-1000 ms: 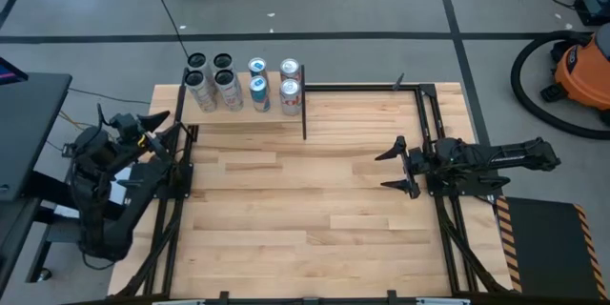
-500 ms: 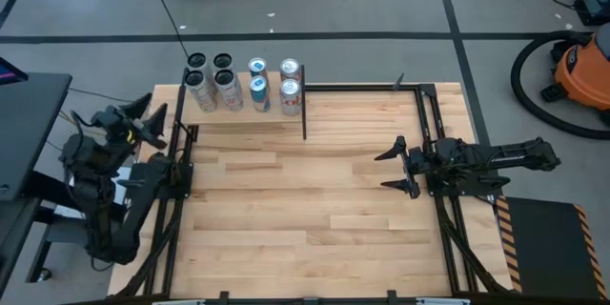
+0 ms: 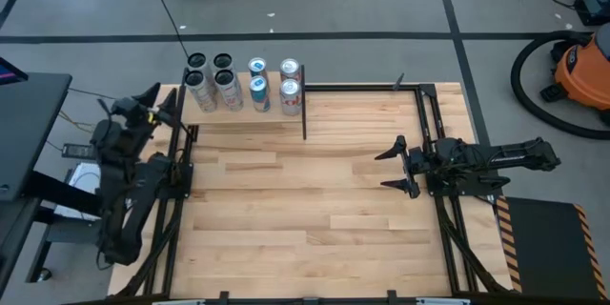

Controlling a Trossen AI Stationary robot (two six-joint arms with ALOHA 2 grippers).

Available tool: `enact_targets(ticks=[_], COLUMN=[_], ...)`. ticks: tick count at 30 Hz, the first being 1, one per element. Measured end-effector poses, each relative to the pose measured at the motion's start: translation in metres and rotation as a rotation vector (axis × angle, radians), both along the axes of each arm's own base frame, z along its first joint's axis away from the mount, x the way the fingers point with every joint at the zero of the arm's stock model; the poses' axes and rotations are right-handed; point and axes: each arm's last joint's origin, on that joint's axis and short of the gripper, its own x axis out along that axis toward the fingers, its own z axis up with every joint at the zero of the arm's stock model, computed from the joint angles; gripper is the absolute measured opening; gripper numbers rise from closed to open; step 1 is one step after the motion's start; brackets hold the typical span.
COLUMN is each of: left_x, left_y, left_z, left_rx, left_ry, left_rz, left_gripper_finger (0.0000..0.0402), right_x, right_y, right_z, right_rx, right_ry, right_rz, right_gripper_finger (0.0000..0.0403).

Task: Place canned beverage on shelf
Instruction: Put the white-yellow soda can on the shelf aligned with the other white-yellow soda can

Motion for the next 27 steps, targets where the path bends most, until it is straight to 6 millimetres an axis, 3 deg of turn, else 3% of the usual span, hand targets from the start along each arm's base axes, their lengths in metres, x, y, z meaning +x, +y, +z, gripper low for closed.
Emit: enact_targets(ticks=[11,19,27], left_x=[0.016,0.030,0.038], left_y=[0.039,0.053,0.052], left_z=[-0.060,-0.102,-0.113], left_rx=[-0.042,-0.012,0.033], left_ry=[-0.025,-0.045,0.001], left_rz=[-0.079,-0.177,-0.235], left_gripper_finger=[0.0297,0.0297,0.0297], right_x=[0.000,0.000,0.000], right_y=[0.000,0.000,0.000], right_z=[0.000,0.000,0.000], right_rx=[-0.007,-0.008,-0.008], right_ry=[-0.001,-0.001,-0.001], right_rz=[-0.002,-0.002,-0.002], right_gripper_finger=[0.0383,0.0383,0.0383])
